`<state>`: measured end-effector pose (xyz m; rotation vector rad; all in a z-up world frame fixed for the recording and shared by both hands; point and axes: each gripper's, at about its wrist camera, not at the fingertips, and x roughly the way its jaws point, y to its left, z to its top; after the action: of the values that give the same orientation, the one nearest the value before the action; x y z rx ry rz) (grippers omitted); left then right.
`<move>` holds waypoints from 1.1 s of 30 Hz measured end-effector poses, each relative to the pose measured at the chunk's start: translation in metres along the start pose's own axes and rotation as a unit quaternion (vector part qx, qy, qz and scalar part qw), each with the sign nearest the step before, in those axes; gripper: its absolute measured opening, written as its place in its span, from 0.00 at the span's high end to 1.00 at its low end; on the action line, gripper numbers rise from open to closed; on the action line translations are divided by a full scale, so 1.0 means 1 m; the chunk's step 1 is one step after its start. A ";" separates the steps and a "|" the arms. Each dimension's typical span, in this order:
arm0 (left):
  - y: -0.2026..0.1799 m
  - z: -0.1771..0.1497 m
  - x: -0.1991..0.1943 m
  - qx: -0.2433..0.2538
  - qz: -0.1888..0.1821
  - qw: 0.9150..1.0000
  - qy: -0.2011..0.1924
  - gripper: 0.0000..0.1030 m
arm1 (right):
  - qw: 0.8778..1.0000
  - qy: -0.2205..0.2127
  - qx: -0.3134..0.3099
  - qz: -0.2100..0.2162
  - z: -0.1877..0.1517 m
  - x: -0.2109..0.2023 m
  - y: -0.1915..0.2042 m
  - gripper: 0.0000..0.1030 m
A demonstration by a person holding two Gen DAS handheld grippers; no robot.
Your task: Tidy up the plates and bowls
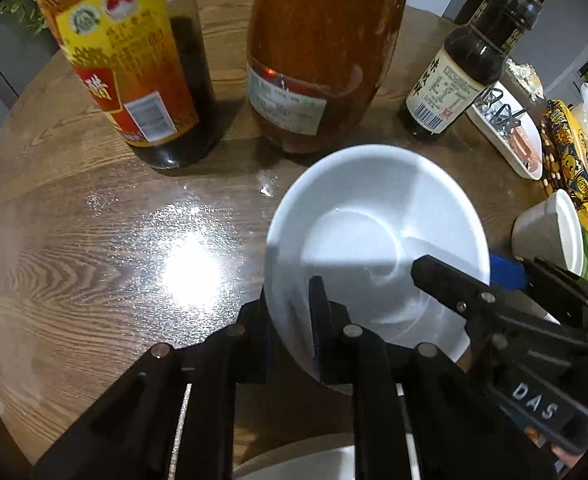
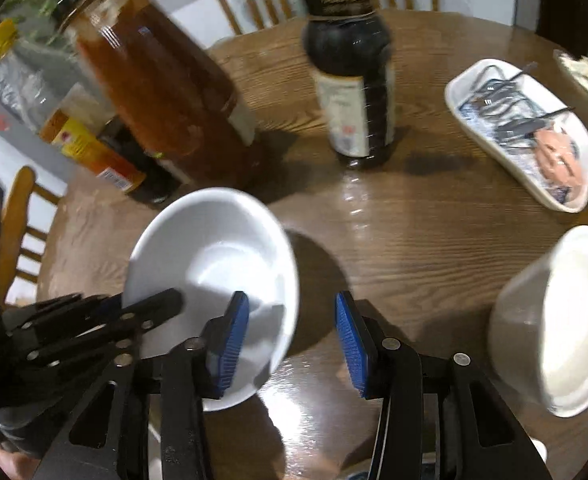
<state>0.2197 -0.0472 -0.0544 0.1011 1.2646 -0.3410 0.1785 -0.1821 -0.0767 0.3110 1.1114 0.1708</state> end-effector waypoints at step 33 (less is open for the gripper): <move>-0.012 -0.086 -0.097 0.038 -0.007 0.988 -0.152 0.87 | 0.995 -0.083 -0.054 0.027 -0.063 -0.091 0.054 0.85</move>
<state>0.1117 -0.0172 0.0121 0.1010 0.9509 -0.4004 0.0836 -0.1470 -0.0066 0.2541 0.9255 0.2465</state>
